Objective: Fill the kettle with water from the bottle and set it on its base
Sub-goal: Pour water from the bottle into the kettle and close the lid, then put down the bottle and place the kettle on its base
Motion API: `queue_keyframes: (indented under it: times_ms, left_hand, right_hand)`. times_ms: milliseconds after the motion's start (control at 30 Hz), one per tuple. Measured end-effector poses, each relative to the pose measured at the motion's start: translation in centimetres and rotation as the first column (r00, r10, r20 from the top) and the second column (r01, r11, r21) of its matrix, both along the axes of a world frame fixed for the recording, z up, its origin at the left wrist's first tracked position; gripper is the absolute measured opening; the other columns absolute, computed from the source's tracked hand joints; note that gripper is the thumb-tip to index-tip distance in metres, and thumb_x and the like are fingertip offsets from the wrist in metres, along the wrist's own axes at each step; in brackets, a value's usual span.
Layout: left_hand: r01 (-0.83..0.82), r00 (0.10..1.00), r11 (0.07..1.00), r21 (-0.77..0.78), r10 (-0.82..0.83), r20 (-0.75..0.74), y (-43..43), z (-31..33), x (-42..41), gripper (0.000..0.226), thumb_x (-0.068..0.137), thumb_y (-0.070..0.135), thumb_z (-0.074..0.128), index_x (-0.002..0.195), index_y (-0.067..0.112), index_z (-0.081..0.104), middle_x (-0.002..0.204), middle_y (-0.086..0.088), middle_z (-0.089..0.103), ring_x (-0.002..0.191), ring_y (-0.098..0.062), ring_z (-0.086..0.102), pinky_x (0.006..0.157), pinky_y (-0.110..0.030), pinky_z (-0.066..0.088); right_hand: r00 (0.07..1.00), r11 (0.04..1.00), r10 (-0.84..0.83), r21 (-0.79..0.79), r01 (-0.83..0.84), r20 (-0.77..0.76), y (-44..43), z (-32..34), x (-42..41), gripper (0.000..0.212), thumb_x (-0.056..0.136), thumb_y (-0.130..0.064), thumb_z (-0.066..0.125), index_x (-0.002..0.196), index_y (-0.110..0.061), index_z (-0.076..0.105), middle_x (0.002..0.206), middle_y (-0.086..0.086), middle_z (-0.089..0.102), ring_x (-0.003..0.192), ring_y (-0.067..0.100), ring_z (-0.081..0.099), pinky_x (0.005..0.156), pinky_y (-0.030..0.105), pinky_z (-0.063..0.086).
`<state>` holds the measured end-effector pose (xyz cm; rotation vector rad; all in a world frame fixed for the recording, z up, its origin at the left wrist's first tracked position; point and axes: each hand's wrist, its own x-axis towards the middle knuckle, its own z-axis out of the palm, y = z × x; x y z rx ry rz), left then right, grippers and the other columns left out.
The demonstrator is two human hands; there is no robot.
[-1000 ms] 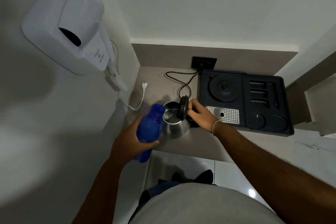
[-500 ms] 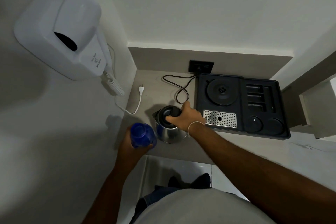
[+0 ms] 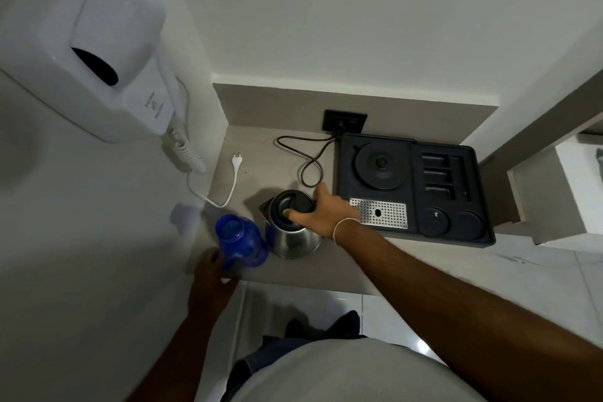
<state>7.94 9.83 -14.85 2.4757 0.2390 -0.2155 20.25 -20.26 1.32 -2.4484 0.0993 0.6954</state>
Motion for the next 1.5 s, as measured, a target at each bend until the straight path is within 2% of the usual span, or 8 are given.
queue_keyframes:
  times_ms: [200, 367, 633, 867, 1033, 1200, 1333, 1500]
  left_hand:
    - [-0.375, 0.905, 0.883, -0.281, 0.415, 0.097, -2.7, 4.2, -0.5, 0.021, 0.093, 0.016, 0.081, 0.112, 0.013, 0.074, 0.103, -0.005, 0.072, 0.095, -0.027, 0.067, 0.088, -0.043, 0.056]
    - [-0.446, 0.734, 0.753, -0.484, 0.617, 0.285, -3.7, 13.4, 0.9, 0.038, 0.093, 0.008, 0.080, 0.130, 0.010, 0.069, 0.111, -0.007, 0.070, 0.091, -0.021, 0.071, 0.072, -0.006, 0.053]
    - [0.079, 0.850, 0.991, -0.105, -0.012, 0.527, -4.2, 19.3, 2.1, 0.053, 0.081, 0.023, 0.081, 0.131, 0.007, 0.074, 0.118, -0.002, 0.064, 0.106, -0.012, 0.065, 0.099, -0.019, 0.048]
    - [0.166, 0.892, 0.970, -0.178, -0.071, 0.447, -3.9, 19.3, 2.5, 0.053, 0.080, 0.030, 0.070, 0.129, 0.010, 0.074, 0.121, 0.000, 0.066, 0.115, -0.004, 0.064, 0.101, -0.033, 0.051]
    - [0.210, 0.920, 0.956, -0.204, -0.122, 0.372, -3.7, 19.9, 2.3, 0.059, 0.079, 0.030, 0.062, 0.138, 0.021, 0.065, 0.135, 0.002, 0.067, 0.129, -0.018, 0.063, 0.114, -0.023, 0.045]
    - [0.179, 0.837, 0.978, -0.111, -0.092, 0.539, -5.5, 21.4, 2.2, 0.072, 0.082, 0.019, 0.052, 0.153, 0.020, 0.051, 0.158, -0.005, 0.047, 0.150, -0.006, 0.039, 0.126, -0.026, 0.031]
    - [0.228, 0.690, 0.968, 0.105, -0.237, 0.684, -8.0, 22.1, 3.3, 0.072, 0.081, 0.011, 0.056, 0.151, -0.002, 0.052, 0.155, -0.023, 0.051, 0.147, -0.044, 0.046, 0.118, -0.068, 0.039]
    - [0.259, 0.596, 0.956, 0.139, -0.272, 0.755, -12.7, 22.8, 6.4, 0.072, 0.080, 0.011, 0.060, 0.151, -0.001, 0.051, 0.154, -0.025, 0.052, 0.149, -0.043, 0.043, 0.115, -0.072, 0.039]
  right_hand:
    - [0.999, 0.999, 0.033, -0.042, -0.031, 0.032, -0.2, -0.3, -0.1, 0.070, 0.082, -0.085, 0.066, 0.116, -0.027, 0.046, 0.100, -0.003, 0.070, 0.093, 0.024, 0.071, 0.086, 0.043, 0.062]
    - [0.993, 1.000, 0.022, -0.025, -0.019, 0.118, -0.3, -0.9, -0.6, 0.068, 0.082, -0.084, 0.067, 0.112, -0.026, 0.047, 0.097, -0.002, 0.071, 0.088, 0.024, 0.071, 0.079, 0.040, 0.061]
    - [0.994, 0.994, -0.036, 0.104, 0.025, 0.108, -1.5, -1.8, -0.4, 0.061, 0.083, -0.087, 0.063, 0.097, -0.029, 0.051, 0.090, -0.002, 0.069, 0.087, 0.025, 0.070, 0.082, 0.043, 0.061]
    - [0.958, 0.956, -0.249, 0.192, 0.220, 0.143, -3.3, -3.9, -2.0, 0.070, 0.096, -0.080, 0.048, 0.065, -0.021, 0.070, 0.065, 0.003, 0.071, 0.069, 0.021, 0.070, 0.070, 0.036, 0.058]
    - [0.886, 0.838, -0.451, 0.395, 0.378, 0.108, -3.0, -5.8, -3.2, 0.068, 0.101, -0.049, 0.068, 0.043, -0.018, 0.050, 0.035, -0.009, 0.045, 0.042, 0.007, 0.043, 0.059, 0.029, 0.038]
    - [0.792, 0.726, -0.606, 0.456, 0.515, 0.070, -2.9, -6.8, -3.9, 0.061, 0.097, -0.039, 0.072, 0.043, -0.016, 0.055, 0.037, -0.007, 0.046, 0.044, 0.012, 0.044, 0.059, 0.033, 0.043]
    - [0.728, 0.689, -0.675, 0.454, 0.565, 0.119, -3.1, -5.4, -3.6, 0.063, 0.093, -0.029, 0.072, 0.036, -0.018, 0.048, 0.032, -0.008, 0.039, 0.040, 0.011, 0.039, 0.058, 0.033, 0.039]
    - [0.597, 0.513, -0.801, 0.573, 0.639, 0.051, -6.2, -2.2, -1.3, 0.070, 0.096, -0.016, 0.071, 0.031, -0.018, 0.044, 0.033, -0.011, 0.031, 0.038, 0.009, 0.029, 0.053, 0.033, 0.031]
